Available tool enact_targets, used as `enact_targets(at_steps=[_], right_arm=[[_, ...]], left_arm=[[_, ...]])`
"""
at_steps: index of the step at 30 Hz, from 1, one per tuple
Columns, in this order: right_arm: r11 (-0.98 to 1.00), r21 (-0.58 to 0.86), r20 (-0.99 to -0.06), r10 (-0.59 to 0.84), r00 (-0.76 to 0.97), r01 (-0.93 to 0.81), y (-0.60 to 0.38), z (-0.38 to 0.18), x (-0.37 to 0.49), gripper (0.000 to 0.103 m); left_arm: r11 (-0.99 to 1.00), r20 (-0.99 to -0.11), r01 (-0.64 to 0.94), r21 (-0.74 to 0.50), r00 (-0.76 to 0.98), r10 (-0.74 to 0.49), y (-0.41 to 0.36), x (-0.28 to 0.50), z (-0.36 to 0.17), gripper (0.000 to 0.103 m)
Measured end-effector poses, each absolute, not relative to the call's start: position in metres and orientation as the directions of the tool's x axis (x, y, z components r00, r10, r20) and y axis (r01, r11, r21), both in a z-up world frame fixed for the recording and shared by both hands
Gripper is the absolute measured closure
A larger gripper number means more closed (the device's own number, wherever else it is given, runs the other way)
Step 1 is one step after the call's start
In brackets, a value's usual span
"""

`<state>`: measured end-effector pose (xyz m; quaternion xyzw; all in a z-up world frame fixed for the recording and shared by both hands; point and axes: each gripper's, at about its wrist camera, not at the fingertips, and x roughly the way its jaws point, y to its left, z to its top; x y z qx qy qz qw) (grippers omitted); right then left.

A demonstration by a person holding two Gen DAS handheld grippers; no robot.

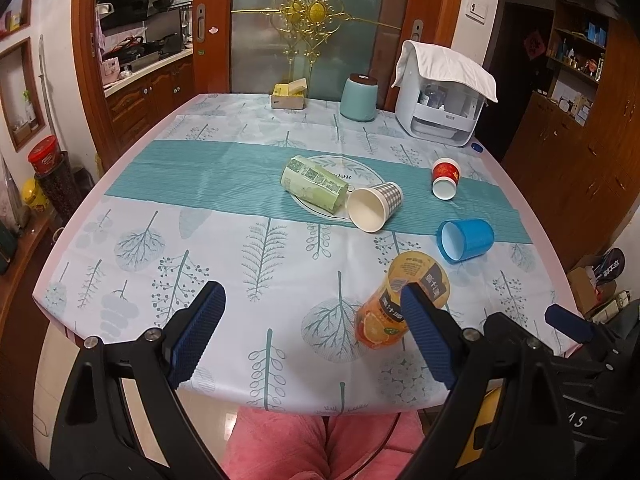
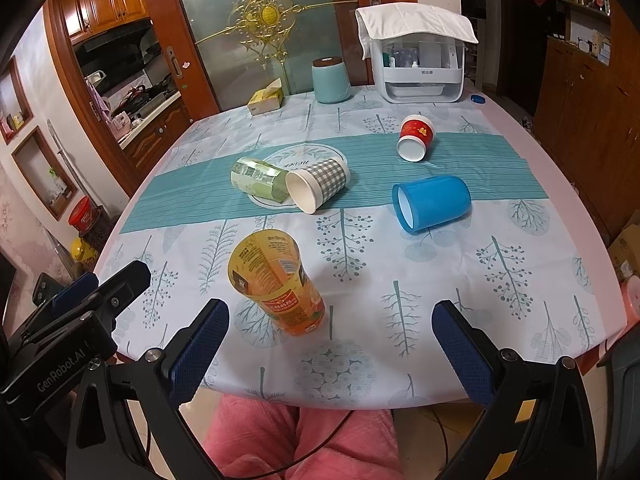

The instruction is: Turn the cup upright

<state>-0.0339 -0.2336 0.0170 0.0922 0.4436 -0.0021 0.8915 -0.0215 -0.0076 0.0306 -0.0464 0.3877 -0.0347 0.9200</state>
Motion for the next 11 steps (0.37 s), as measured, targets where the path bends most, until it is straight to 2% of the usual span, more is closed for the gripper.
enact_targets(at_steps=[11], right_arm=[[0.983,0.166,-0.792,0.083,0.605,0.081,-0.2297,0.0157,-0.0342,0.000]], left_arm=[[0.993,-0.714,0.026,-0.116,0.693,-0.102,-0.0083,-0.0201,0.0290,0.015]])
